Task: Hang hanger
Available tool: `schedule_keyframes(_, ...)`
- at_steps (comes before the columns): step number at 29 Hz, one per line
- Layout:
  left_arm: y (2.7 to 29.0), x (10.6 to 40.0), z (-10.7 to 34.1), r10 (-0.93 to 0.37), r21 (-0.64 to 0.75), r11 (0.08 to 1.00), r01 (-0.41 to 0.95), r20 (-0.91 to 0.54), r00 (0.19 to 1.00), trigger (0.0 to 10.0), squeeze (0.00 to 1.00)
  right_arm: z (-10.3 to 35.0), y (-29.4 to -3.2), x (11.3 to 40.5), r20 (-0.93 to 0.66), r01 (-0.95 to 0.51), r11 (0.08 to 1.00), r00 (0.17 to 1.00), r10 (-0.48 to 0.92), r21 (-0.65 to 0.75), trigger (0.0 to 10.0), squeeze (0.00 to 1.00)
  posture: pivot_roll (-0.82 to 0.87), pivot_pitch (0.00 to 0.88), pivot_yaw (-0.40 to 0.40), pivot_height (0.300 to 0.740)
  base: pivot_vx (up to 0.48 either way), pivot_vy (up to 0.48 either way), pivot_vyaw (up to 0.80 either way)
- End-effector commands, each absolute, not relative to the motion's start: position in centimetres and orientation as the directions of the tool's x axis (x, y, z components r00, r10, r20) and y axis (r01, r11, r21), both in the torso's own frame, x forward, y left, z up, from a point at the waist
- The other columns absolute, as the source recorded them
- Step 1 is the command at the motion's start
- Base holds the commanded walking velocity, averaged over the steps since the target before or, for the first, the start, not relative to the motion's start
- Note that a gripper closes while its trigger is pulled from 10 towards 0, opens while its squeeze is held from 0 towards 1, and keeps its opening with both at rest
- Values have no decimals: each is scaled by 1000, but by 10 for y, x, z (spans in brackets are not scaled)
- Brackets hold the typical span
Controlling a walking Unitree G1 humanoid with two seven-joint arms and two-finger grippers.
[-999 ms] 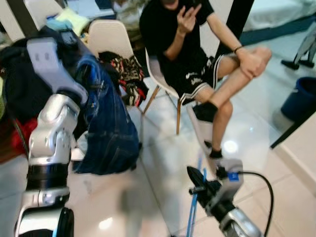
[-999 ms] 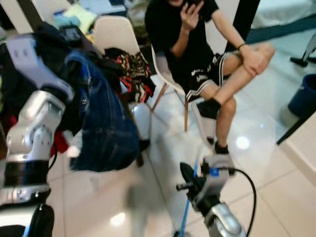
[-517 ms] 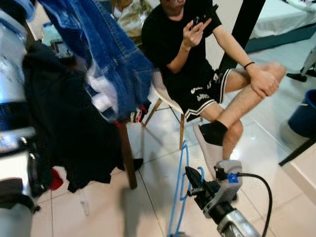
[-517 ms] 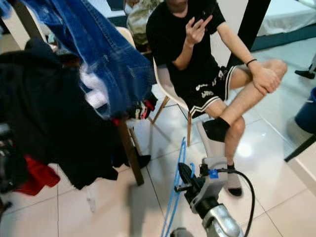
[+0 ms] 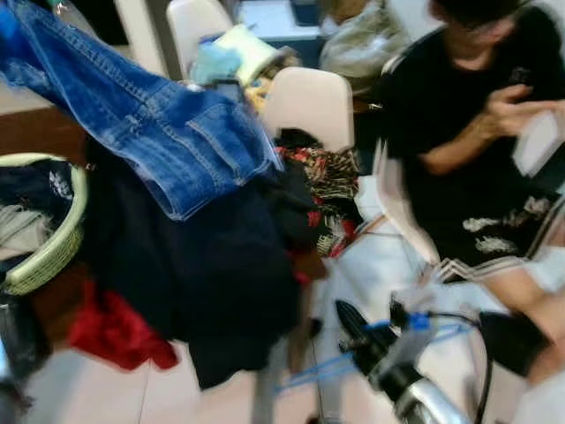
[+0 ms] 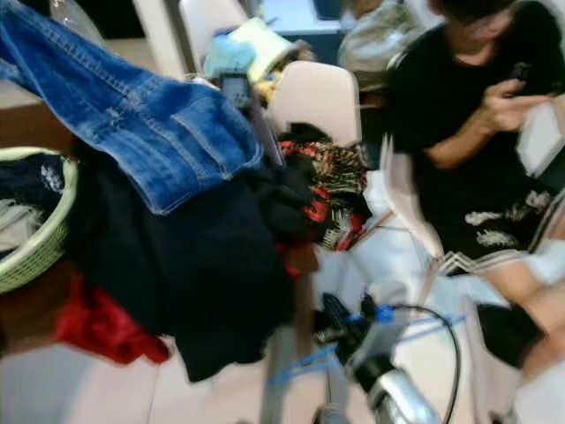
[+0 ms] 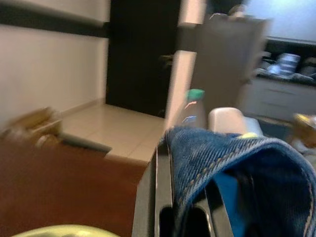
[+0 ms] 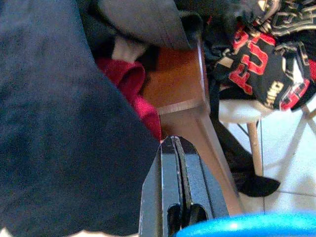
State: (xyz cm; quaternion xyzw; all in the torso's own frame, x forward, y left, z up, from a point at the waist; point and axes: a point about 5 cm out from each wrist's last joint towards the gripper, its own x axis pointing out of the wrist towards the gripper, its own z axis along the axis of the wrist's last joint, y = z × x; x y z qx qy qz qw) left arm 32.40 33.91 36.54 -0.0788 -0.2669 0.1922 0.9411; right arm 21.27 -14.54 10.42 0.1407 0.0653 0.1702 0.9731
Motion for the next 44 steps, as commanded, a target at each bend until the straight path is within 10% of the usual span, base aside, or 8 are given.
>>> schedule_keyframes(1, 345, 318, 366, 435, -266, 899, -347, 474, 766, 10000, 0, 102, -144, 209, -84, -311, 893, 931, 354, 324, 10000, 0, 51, 171, 22, 740, 0, 0, 0)
schedule_keyframes(8, 303, 352, 300, 190, -205, 969, -140, 254, 948, 10000, 0, 105, -143, 211, -75, -316, 888, 930, 359, 333, 10000, 0, 50, 171, 21, 740, 0, 0, 0)
schedule_keyframes(26, 213, 365, 350, -257, -120, 933, 340, 438, 861, 10000, 0, 104, -145, 213, -69, -304, 891, 936, 345, 336, 10000, 0, 40, 165, 30, 740, 0, 0, 0)
schedule_keyframes(34, 115, 350, 220, -627, -33, 779, 626, -91, 774, 10000, 0, 104, -146, 212, -69, -293, 894, 940, 335, 339, 10000, 0, 39, 177, 36, 740, 0, 0, 0)
schedule_keyframes(44, 123, 326, 143, -544, 32, 779, 626, -459, 702, 10000, 59, 104, -147, 211, -70, -289, 894, 941, 331, 343, 10000, 0, 38, 183, 39, 740, 0, 0, 0)
